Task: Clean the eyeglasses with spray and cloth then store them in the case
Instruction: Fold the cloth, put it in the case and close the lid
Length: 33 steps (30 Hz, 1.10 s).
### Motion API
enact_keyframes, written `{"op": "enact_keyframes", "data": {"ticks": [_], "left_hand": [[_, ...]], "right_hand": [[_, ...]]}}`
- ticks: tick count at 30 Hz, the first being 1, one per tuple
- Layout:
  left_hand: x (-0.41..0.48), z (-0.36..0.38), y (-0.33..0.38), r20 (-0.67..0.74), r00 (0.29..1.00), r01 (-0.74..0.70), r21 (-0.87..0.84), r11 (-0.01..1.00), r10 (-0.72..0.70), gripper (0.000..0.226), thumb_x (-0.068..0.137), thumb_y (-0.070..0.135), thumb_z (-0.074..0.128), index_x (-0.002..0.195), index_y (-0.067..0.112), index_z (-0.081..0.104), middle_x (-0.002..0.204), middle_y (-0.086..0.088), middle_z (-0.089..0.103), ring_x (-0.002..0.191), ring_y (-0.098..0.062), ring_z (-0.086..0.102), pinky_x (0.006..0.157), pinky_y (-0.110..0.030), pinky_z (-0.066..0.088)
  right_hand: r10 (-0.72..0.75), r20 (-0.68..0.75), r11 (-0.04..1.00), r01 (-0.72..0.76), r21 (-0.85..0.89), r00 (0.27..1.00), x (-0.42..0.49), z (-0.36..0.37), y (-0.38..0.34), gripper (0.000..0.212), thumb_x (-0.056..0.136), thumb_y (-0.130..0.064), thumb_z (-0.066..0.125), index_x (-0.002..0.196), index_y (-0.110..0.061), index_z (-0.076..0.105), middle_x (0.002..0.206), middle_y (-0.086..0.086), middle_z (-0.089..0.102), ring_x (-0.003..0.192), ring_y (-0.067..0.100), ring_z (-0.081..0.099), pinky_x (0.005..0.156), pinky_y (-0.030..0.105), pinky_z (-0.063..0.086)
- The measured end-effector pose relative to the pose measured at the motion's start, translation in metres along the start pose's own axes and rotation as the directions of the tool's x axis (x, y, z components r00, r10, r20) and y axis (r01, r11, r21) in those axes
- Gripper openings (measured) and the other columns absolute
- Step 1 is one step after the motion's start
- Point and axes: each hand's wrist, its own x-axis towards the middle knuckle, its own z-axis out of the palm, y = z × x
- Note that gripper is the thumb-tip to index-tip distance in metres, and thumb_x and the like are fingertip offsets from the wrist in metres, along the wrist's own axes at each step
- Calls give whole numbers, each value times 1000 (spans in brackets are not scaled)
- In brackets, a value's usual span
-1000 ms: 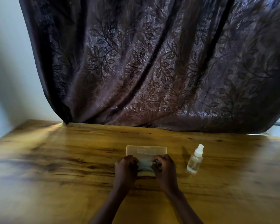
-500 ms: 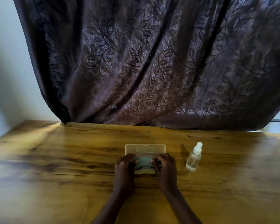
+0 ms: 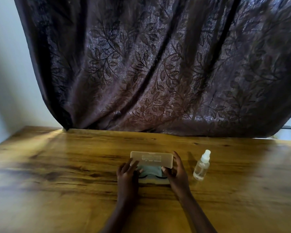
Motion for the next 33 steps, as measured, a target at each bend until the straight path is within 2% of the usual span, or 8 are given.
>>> {"op": "enact_keyframes", "data": {"ticks": [5, 9, 14, 17, 20, 24, 27, 33], "left_hand": [[4, -5, -7, -43, 996, 69, -156, 985, -77, 45, 78, 10, 68, 121, 6, 54, 129, -16, 53, 116, -29, 51, 91, -31, 39], [5, -7, -10, 25, 982, 186, -308, 933, -187, 42, 81, 7, 64, 121, 4, 53, 114, -18, 63, 96, -22, 63, 76, -37, 56], [8, -5, -11, 5, 971, 208, -520, 828, -241, 37, 84, -5, 54, 120, 2, 52, 105, -6, 63, 90, -22, 64, 62, -11, 52], [11, -5, -11, 63, 964, 237, -648, 723, -259, 46, 87, -7, 47, 129, 10, 43, 123, 5, 51, 99, 1, 57, 69, -9, 51], [12, -6, -15, 118, 968, 240, -700, 673, -222, 47, 87, -13, 41, 130, 6, 39, 131, 18, 36, 100, 16, 53, 73, -8, 49], [11, -9, -22, 217, 954, 299, -741, 601, -207, 49, 88, -13, 36, 128, 14, 42, 122, -1, 56, 105, -6, 60, 78, -17, 52], [12, -11, -24, 254, 949, 317, -749, 582, -190, 48, 87, -11, 37, 125, 19, 45, 106, 11, 67, 96, -3, 64, 71, -15, 52], [13, -19, -25, 320, 934, 353, -756, 551, -160, 42, 87, -10, 40, 115, 18, 54, 103, 11, 70, 98, -8, 64, 72, -16, 53]], "right_hand": [[41, 30, 992, -44, 117, 999, 2, -2, 6, 65, 84, -5, 63, 133, -30, 30, 125, -2, 47, 99, 0, 52, 70, 13, 52], [47, 6, 979, -47, 198, 999, 2, 0, 8, 65, 82, -2, 64, 132, -29, 34, 122, -8, 48, 111, 15, 52, 84, 30, 53], [73, 14, 941, -74, 331, 997, 2, 1, 12, 56, 86, -3, 58, 129, -32, 36, 131, -2, 48, 118, 16, 49, 87, 27, 50], [107, 19, 923, -107, 370, 994, 4, -1, 17, 51, 90, -1, 49, 130, -31, 36, 141, 0, 39, 129, 14, 38, 100, 30, 39], [122, 53, 909, -133, 394, 991, 5, -2, 21, 51, 92, 3, 43, 123, -37, 41, 140, 1, 42, 122, 7, 44, 95, 19, 42], [108, 96, 901, -138, 410, 990, 7, -3, 23, 47, 92, 0, 42, 119, -38, 44, 141, 3, 42, 128, 14, 40, 103, 29, 36], [126, 151, 868, -183, 462, 980, 8, -7, 22, 44, 85, -10, 48, 123, -34, 43, 142, 1, 41, 126, 12, 42, 101, 27, 38], [67, 465, 945, -205, 254, 883, 7, -31, 22, 105, 57, 1, 75, 139, -27, 16, 141, -10, 36, 122, 2, 45, 96, 27, 46]]}}
